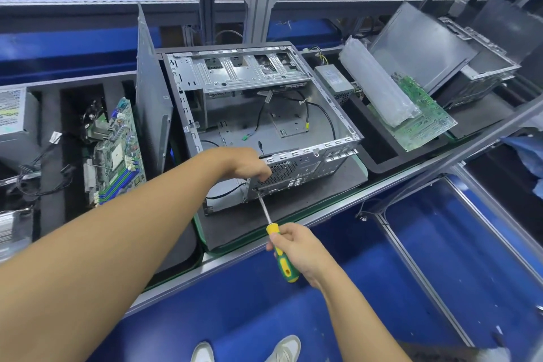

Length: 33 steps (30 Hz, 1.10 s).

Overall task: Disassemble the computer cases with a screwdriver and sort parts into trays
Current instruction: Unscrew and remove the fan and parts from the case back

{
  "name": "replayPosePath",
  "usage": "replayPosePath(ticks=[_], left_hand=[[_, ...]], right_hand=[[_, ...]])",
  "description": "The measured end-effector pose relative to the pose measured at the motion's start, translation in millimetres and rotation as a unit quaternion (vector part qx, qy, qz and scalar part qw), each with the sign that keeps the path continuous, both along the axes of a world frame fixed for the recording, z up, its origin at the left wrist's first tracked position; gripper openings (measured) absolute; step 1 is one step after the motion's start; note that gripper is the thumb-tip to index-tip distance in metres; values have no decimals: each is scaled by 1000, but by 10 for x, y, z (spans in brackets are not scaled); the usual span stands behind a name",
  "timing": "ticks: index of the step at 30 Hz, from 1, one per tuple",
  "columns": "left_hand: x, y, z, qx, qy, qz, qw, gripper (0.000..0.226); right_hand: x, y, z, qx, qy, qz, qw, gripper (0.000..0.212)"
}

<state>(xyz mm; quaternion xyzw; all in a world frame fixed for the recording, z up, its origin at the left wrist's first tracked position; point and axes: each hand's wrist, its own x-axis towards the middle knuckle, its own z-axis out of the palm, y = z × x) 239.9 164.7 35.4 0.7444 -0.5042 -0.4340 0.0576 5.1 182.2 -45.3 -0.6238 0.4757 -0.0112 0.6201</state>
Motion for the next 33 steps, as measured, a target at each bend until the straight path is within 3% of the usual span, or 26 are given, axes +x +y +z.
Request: replayPosePath(ticks=[6, 9, 11, 13, 15, 16, 18, 20, 22, 23, 33], left_hand=[[30, -15, 51, 26, 0, 13, 1000, 43], [22, 6, 82, 24, -26, 11, 999, 83], [-49, 77, 122, -115, -120, 17, 986, 86], [-212, 247, 210, -342, -190, 51, 919, 66], [-462, 485, 235, -502, -136, 79, 850, 28], [-603, 613, 164, -523, -96, 94, 841, 19], [-876, 853, -75, -460, -23, 191, 867, 22], [-1023, 1003, -365, -307, 88, 370, 872, 24], [-1037, 1010, -606, -175, 238, 531, 794, 18], [-1019, 976, -683, -151, 285, 571, 755, 14], [-925, 416, -742, -154, 426, 658, 602, 10]], right_hand=[[6, -15, -65, -16, -21, -30, 999, 17], [8, -17, -95, -11, -23, -27, 999, 18], [6, -21, -113, -10, -24, -25, 999, 18], [10, -25, -120, -11, -25, -25, 999, 18], [6, -23, -127, -9, -30, -33, 999, 18], [2, -18, -129, -8, -34, -38, 999, 18], [1, -12, -126, -7, -41, -40, 998, 18], [6, -12, -119, -11, -36, -31, 999, 19], [11, -18, -121, -11, -35, -29, 999, 19], [10, -22, -122, -10, -35, -29, 999, 19], [-6, -70, -48, -8, -17, -20, 1000, 19]])
